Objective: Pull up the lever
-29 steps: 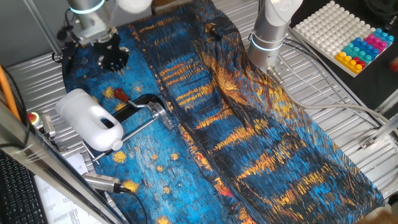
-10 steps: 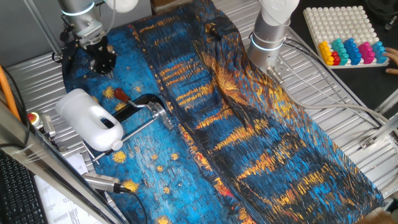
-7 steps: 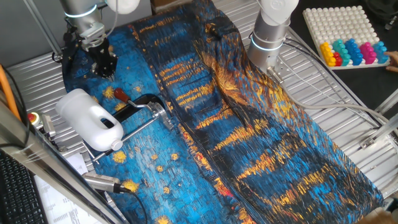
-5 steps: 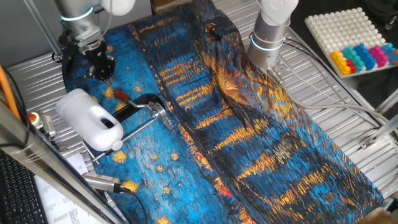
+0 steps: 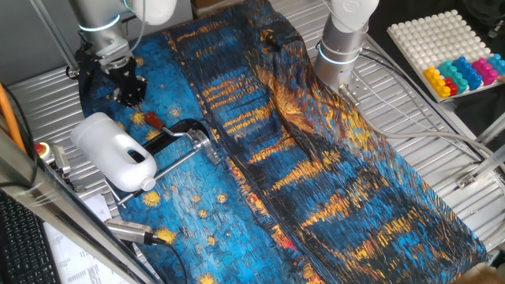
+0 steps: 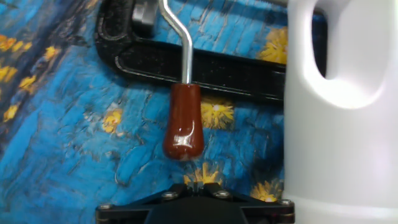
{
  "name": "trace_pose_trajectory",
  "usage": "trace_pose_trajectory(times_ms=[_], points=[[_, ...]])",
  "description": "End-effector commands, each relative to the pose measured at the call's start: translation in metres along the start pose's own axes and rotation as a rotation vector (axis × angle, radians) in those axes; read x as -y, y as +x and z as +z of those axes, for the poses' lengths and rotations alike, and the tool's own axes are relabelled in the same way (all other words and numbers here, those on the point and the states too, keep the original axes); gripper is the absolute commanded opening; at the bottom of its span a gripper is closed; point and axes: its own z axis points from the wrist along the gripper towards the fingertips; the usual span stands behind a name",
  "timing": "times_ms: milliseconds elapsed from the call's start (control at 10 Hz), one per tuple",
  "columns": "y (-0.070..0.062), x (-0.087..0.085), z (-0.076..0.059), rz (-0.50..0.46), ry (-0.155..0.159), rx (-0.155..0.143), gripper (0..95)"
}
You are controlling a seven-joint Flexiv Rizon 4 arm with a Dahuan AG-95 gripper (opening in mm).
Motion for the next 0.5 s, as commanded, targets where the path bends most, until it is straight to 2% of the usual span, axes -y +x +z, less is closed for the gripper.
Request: trace_pose_trajectory(times_ms=[100, 200, 500], points=[[0.0009, 0.0017, 0.0036, 0.004, -0.003, -0.004, 0.0], [-0.0009, 0.0027, 0.0052, 0.005, -0.003, -0.002, 0.0], [-0.0057, 0.0036, 0.0088, 0.005, 0.013, 0.03, 0.0]])
